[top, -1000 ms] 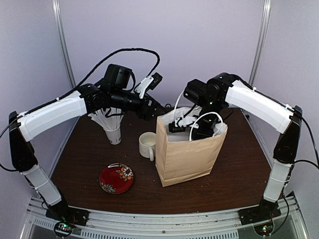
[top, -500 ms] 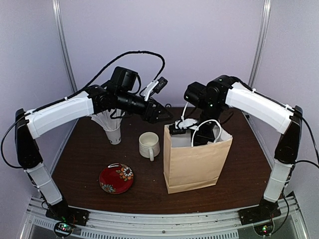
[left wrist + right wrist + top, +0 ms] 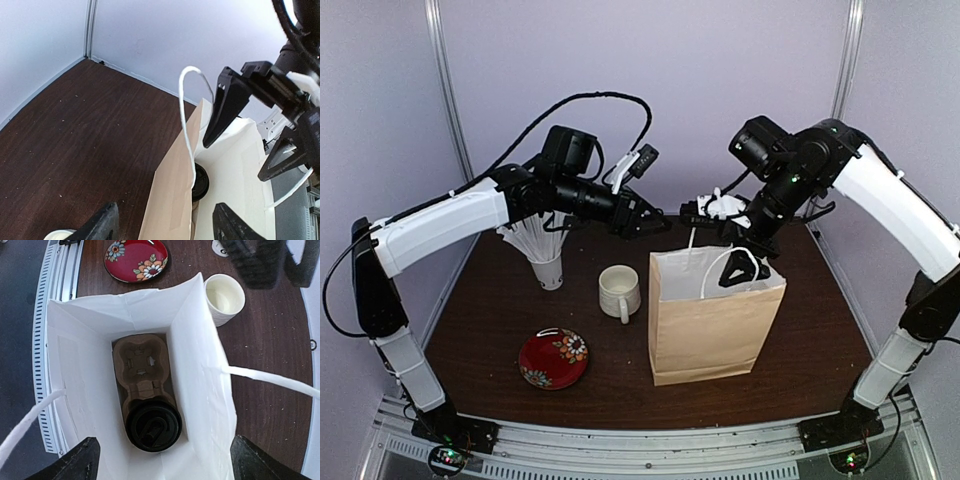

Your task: Pack the takeout coffee

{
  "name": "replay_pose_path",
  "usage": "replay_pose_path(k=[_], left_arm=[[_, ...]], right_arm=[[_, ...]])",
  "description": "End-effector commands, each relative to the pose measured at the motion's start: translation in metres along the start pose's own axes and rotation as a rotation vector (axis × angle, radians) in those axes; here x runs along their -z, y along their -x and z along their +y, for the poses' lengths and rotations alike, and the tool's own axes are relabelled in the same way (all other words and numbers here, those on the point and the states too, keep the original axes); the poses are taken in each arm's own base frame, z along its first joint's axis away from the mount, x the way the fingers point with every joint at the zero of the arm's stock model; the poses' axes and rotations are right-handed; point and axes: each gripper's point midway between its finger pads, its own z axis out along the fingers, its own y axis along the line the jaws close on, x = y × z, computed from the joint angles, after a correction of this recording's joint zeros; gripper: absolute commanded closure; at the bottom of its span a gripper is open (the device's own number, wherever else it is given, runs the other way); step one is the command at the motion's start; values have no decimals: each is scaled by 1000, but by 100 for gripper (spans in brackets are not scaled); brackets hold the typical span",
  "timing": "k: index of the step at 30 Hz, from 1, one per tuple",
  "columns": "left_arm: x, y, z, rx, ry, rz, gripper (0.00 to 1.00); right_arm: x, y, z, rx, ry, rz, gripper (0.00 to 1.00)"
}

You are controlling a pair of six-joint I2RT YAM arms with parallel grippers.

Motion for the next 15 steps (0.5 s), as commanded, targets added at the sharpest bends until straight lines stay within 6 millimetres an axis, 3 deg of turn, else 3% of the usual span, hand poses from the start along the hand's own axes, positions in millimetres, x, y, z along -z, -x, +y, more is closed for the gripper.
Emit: replay_pose_path(k=[1,5,8,11,15], left_arm=[[-5,9,-4,-37,-18,-16,33],[6,13,-9,-65,0,-28,33],[14,11,-10,-84,21,-28,33],[20,8,-12,-91,31,-24,33],[21,1,-13,-77,27,-22,33]], right_arm=[[30,14,-13,-13,-72,-95,6],[75,29,-22,-38,-143,-256,11],[96,31,-38,-85,-195,-329,16],[96,28,-48,-124,-196,-354,20],[79,23,-50,-142,-162,-334,22]])
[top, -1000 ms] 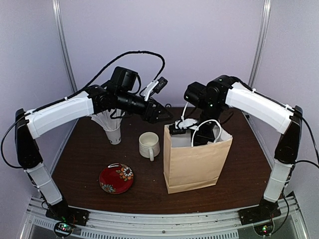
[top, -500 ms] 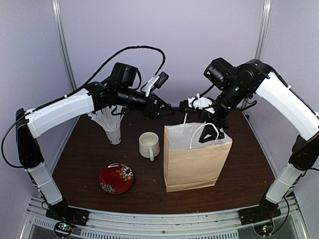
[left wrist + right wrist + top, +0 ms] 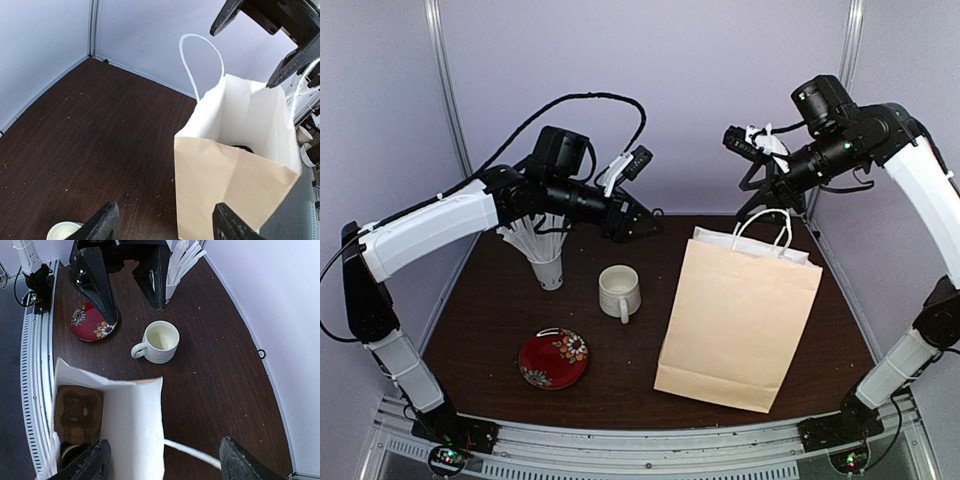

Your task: Pack the takeout coffee

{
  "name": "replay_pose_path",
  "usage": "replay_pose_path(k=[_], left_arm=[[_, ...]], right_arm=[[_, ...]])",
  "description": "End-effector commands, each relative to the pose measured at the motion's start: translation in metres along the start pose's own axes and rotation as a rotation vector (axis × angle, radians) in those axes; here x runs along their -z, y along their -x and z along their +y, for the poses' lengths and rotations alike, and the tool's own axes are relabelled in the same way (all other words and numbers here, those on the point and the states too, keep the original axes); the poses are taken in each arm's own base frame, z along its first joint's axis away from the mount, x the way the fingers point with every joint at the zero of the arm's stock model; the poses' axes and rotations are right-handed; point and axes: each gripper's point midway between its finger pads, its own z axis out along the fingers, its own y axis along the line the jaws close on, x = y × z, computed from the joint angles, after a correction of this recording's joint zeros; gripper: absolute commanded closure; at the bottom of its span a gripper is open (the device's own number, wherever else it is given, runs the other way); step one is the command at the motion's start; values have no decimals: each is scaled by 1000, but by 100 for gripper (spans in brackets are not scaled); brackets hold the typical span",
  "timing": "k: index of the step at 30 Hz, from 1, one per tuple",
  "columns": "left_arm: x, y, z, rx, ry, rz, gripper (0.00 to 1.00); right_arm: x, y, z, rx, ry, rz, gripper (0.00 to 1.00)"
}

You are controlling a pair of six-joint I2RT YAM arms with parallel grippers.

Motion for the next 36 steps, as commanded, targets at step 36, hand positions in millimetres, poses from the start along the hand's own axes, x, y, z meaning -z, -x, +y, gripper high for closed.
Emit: replay_pose_path(k=[36], left_arm=[[23,-16,7,-36,128,-18,32]], right_arm=[[7,-67,84,-338,375,70,29]])
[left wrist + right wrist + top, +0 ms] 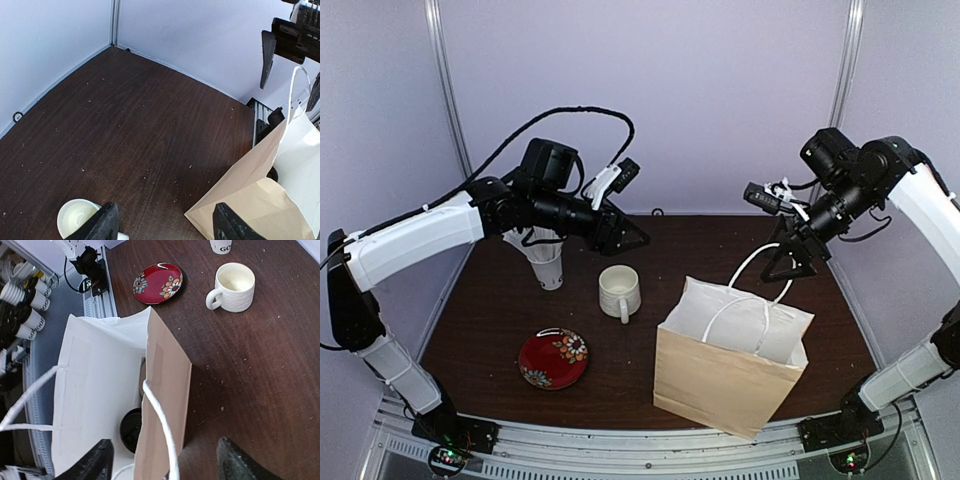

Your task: Pack the takeout coffee

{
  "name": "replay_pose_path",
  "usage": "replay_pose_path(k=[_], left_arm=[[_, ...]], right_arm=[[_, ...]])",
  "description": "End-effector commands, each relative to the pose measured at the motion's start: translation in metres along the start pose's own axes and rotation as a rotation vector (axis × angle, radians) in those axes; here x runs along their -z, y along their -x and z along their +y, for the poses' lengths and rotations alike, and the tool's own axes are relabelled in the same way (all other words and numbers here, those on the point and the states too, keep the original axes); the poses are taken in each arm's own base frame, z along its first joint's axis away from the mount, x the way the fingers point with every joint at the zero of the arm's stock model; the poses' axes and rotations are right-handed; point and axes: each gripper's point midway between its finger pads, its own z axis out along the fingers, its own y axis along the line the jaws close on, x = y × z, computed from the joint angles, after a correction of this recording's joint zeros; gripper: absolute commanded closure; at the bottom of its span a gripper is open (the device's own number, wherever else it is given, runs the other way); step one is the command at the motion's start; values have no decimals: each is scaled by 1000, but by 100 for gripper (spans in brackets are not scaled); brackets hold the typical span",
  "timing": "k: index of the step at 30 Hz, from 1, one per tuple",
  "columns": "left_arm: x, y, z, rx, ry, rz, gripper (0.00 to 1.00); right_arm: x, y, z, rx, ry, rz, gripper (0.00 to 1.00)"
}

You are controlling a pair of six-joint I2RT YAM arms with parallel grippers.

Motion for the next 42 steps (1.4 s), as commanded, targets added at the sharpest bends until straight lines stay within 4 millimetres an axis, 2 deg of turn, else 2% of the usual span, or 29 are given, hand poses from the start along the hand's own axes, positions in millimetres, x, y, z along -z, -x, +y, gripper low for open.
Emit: replay_pose_path(k=[1,3,4,7,12,16,20,23,30,36,42], left_arm=[[6,9,-3,-24,7,-41,32],[6,6,-3,-21,7,-35,32],[6,6,-3,-23,9,-34,32],[10,3,-3,-30,22,-30,32],[19,-1,0,-47,56,-34,32],[28,-3,0,-61,78,-38,32],[37,-5,4,-74,125,-38,32],[46,-4,15,-78,206,-43,32],[77,3,38,-121,405,-96,30],[100,8,48,-136,503,-137,29],[113,5,52,-137,551,-141,28]], right_arm=[[7,7,16,5,65,-44,40],[11,17,14,16,54,-70,72],[12,23,10,23,38,-82,84],[17,40,-9,40,-58,-109,98],[27,67,-49,82,-245,-154,100],[33,82,-62,112,-308,-175,100],[28,86,-66,122,-301,-186,100],[19,85,-52,119,-203,-197,100],[-10,80,-2,126,67,-192,100],[-43,56,41,233,183,-52,100],[-53,31,93,365,326,74,100]])
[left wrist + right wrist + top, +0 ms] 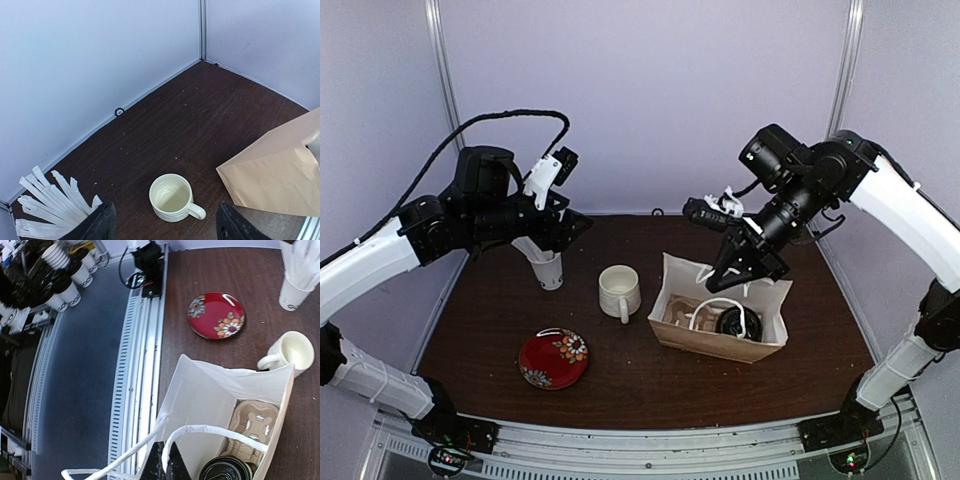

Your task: Pack the takeout coffee

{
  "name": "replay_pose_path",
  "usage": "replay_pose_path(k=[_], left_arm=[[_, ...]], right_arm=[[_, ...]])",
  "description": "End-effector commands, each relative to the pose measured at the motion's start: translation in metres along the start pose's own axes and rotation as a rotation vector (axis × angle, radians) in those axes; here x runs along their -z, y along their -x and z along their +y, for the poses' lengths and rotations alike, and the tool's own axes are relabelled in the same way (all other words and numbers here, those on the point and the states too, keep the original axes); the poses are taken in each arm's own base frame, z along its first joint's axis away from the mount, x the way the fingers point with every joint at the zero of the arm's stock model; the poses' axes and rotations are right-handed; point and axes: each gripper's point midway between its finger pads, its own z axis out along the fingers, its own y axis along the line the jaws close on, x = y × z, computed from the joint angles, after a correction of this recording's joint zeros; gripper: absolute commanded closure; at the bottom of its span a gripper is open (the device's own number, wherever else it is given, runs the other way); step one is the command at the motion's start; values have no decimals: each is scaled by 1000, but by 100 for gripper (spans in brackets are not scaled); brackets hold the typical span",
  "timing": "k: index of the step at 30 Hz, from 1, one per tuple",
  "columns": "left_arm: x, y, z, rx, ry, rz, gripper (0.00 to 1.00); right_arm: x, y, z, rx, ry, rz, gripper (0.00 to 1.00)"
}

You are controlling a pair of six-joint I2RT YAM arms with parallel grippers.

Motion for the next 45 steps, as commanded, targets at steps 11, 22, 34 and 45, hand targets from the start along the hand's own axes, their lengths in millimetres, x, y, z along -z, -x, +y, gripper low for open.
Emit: replay_pose_path(k=[11,22,34,45], left_arm=[[10,3,16,-18,80,-30,27],[8,-2,17,-23,86,-16,27],[6,-27,53,30,285,82,28],[4,-55,87,226,327,160,38]], right_arm=[[-22,-33,85,127,289,219,100],[2,-19,59,148,164,169,100],[45,-23,-127,-130,-390,93,100],[67,-25,-196,-252,-559,30,88]])
